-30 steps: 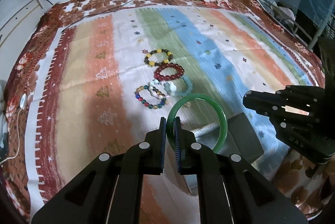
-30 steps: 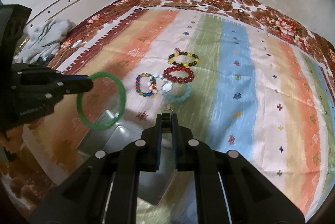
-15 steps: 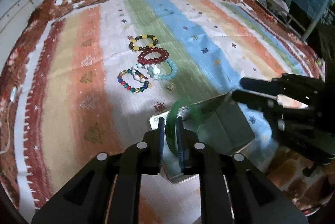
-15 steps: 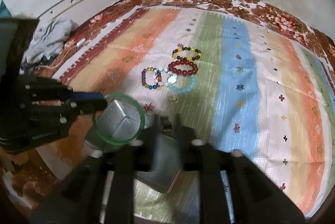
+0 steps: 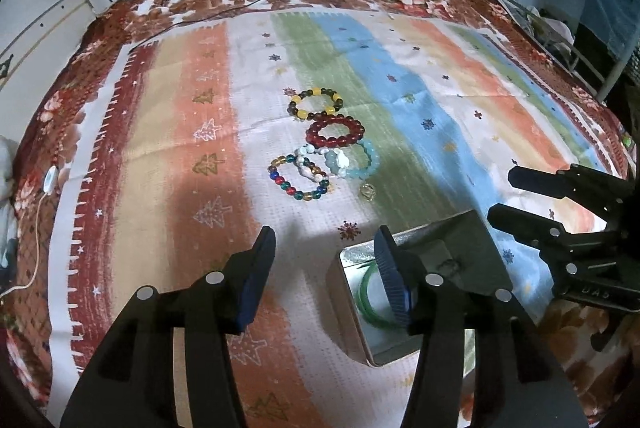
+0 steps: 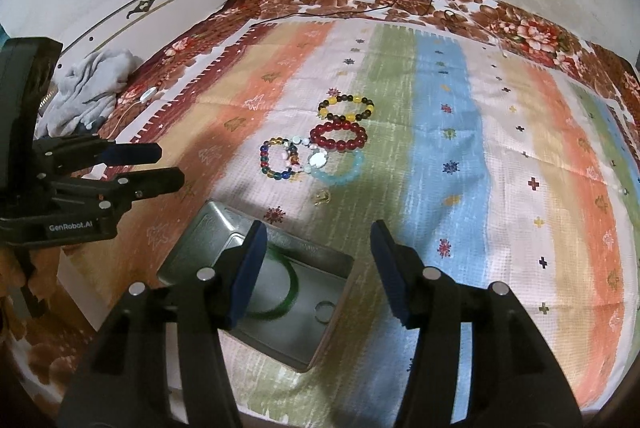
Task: Organize jewelry
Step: 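Open the left gripper to drop the bangle into the tin, then move both open grippers toward the multicolour and light blue bracelets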
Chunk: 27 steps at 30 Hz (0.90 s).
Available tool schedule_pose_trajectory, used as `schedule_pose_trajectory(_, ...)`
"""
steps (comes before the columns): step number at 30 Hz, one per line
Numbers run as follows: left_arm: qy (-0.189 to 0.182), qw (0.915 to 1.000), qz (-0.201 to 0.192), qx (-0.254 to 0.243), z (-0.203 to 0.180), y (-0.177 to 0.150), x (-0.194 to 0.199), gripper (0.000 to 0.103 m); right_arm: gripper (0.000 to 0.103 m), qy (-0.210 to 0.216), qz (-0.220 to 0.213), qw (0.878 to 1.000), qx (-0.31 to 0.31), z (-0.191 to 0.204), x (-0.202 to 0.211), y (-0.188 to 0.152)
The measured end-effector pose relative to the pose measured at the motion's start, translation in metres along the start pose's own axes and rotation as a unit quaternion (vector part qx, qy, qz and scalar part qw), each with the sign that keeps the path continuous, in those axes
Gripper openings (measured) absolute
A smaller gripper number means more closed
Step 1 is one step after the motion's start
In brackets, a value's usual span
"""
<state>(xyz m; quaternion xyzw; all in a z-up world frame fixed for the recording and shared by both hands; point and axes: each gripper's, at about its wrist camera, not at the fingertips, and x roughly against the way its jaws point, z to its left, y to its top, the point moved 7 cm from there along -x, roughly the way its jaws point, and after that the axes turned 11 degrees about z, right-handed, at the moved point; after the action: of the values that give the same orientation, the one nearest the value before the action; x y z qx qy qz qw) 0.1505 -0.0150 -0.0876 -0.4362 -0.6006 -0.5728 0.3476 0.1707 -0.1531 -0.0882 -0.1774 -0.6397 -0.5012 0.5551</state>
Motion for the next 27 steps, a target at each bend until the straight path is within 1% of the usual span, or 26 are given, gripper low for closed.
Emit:
schedule_pose_trajectory(3,0.0,1.0,0.0,0.001,0.002,0.0,0.0,0.052,0.055,0.004,-0.002,1.0,-0.005,-0.003,0.001,0.002)
schedule_pose_trajectory(8,0.008,1.0,0.002,0.001,0.007,0.007,-0.002,0.052,0.055,-0.001,-0.003,1.0,-0.004,-0.007,0.0,0.008)
schedule_pose_trajectory(14,0.015,0.9999,0.0,0.007,0.017,0.02,-0.003,0.058,0.055,-0.006,0.001,1.0,-0.001,-0.011,-0.005,0.016)
schedule_pose_trajectory(22,0.032,0.9995,0.003,0.004,0.03,0.037,-0.008,0.058,0.055,-0.015,0.006,1.0,0.009,-0.017,-0.014,0.038)
schedule_pose_trajectory(25,0.035,0.9993,0.005,0.008,0.035,0.043,-0.012,0.061,0.055,-0.018,0.006,1.0,0.011,-0.02,-0.017,0.048)
schedule_pose_trajectory(27,0.036,0.9993,0.008,0.011,0.039,0.047,-0.015,0.061,0.055,-0.02,0.007,1.0,0.011,-0.023,-0.02,0.053)
